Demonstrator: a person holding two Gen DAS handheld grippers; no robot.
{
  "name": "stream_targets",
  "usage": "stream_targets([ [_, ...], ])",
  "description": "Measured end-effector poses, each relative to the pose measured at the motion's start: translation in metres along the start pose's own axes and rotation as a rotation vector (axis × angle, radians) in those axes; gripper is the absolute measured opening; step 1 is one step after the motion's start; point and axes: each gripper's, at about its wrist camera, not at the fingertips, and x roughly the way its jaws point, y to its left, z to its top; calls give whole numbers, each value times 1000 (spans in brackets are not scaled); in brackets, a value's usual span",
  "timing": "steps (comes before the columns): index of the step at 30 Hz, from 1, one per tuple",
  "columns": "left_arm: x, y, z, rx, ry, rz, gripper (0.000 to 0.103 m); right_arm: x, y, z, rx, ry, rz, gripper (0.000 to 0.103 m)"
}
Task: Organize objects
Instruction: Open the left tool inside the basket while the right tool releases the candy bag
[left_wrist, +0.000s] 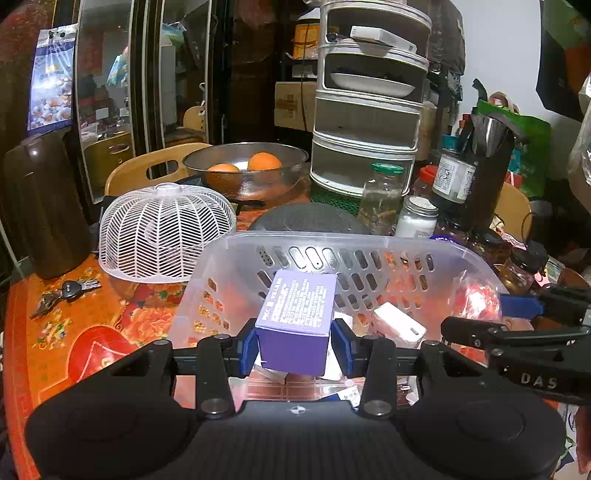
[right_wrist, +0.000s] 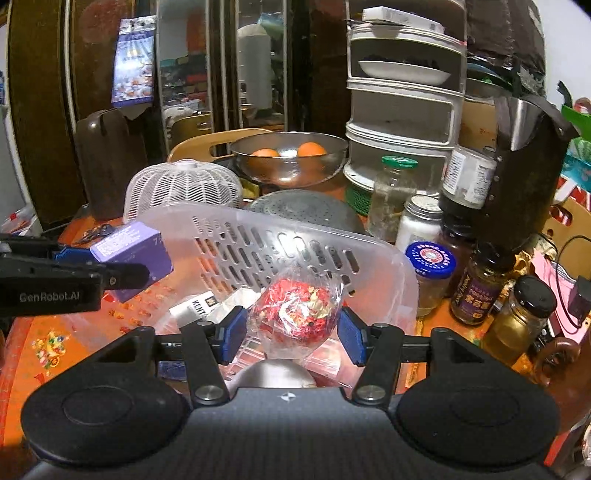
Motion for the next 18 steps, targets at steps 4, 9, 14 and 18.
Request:
stream_targets([
  [4, -1, 4, -3, -27, -24, -15, 85, -7, -1, 0, 2, -36, -10, 87],
  [9, -24, 7, -12, -42, -91, -36, 90, -29, -7, -6, 22, -105, -1, 96],
  [14, -80, 9, -40, -27, -196, -73, 100, -77, -11, -32, 45, -201, 28, 103],
  [18, -119, 12, -73, -54, -237, -78, 100, -107, -6, -63, 115, -157, -5, 103],
])
